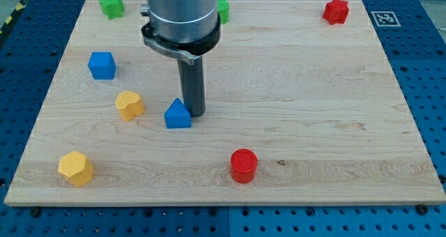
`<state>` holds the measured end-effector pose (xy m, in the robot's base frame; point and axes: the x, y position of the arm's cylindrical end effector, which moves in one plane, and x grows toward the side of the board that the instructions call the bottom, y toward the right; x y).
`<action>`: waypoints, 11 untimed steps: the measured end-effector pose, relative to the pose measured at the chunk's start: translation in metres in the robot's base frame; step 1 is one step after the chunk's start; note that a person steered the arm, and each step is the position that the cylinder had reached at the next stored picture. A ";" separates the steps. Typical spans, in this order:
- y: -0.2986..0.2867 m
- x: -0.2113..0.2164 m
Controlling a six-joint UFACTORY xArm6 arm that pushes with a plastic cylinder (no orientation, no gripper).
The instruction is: Nudge the blue triangle down a bit
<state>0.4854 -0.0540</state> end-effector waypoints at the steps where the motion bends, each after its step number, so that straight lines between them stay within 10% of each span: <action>1: -0.003 0.012; 11: -0.066 0.044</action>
